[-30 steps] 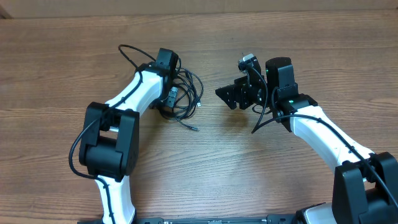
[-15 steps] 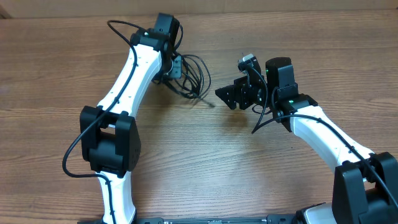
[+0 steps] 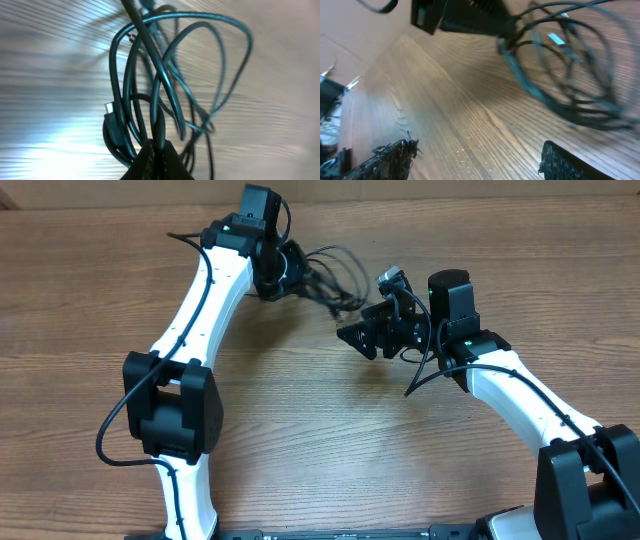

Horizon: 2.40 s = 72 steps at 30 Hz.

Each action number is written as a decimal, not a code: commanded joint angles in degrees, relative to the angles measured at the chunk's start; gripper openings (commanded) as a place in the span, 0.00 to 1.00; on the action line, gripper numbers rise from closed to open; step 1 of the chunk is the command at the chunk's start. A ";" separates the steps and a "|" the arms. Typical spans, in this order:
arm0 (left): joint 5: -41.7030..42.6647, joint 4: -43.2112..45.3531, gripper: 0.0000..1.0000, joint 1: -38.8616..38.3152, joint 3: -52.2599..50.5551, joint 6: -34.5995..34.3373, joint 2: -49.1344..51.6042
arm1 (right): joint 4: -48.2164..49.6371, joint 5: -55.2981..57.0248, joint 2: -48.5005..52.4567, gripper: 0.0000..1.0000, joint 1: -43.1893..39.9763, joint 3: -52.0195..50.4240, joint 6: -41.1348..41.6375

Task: Untangle cables
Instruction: 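Lift the bundle with the left gripper toward the right gripper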

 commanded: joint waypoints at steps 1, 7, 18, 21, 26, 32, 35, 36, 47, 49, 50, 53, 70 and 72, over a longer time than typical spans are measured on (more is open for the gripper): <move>15.06 1.66 0.04 2.03 1.95 -11.04 -0.46 | 0.42 -2.64 -1.42 0.81 0.26 0.70 -0.02; 29.66 2.56 0.04 4.07 1.95 -15.78 -0.46 | 1.01 -1.33 -1.42 0.81 0.20 0.70 0.00; 41.35 2.56 0.04 0.90 1.97 -15.76 -0.46 | 3.89 1.36 -1.42 0.80 0.20 0.70 0.00; 41.35 2.51 0.04 0.15 1.95 -15.34 -0.46 | 3.87 2.01 -1.42 0.79 0.07 0.70 0.02; 40.92 -0.87 0.04 0.07 1.95 -11.85 -0.46 | 5.79 2.16 -1.42 0.79 -0.20 0.70 0.00; 40.68 -6.23 0.04 -0.07 1.95 -8.85 -0.46 | 9.44 2.10 -1.42 0.78 -0.22 0.70 0.02; 40.68 -6.91 0.05 -0.61 1.95 -8.85 -0.46 | 10.12 2.01 -1.42 0.78 -0.22 0.70 0.02; 40.65 -6.88 0.05 -0.92 1.95 -8.87 -0.46 | 10.16 1.90 -1.42 0.78 -0.22 0.70 0.02; 38.27 -0.09 0.04 -3.54 1.95 -16.31 -0.46 | 10.34 -9.64 -1.42 0.75 -0.15 0.70 -0.02; 38.05 2.40 0.05 -3.89 1.95 -17.81 -0.46 | 10.36 -12.17 -1.42 0.75 -0.15 0.70 -0.02; 37.73 3.15 0.04 -4.09 1.95 -18.43 -0.46 | 10.38 -13.44 -1.42 0.75 -0.11 0.70 -0.04; 34.91 4.92 0.04 -4.87 1.95 -20.35 -0.46 | 11.26 -17.25 -1.42 0.75 -0.11 0.70 -0.31; 38.05 5.27 0.04 0.22 1.95 -20.39 -0.46 | 9.55 -10.69 -1.42 0.74 -0.17 0.70 -0.17; 40.89 5.22 0.04 1.38 1.95 -19.34 -0.46 | 9.18 -8.28 -1.42 0.73 -0.17 0.70 -0.15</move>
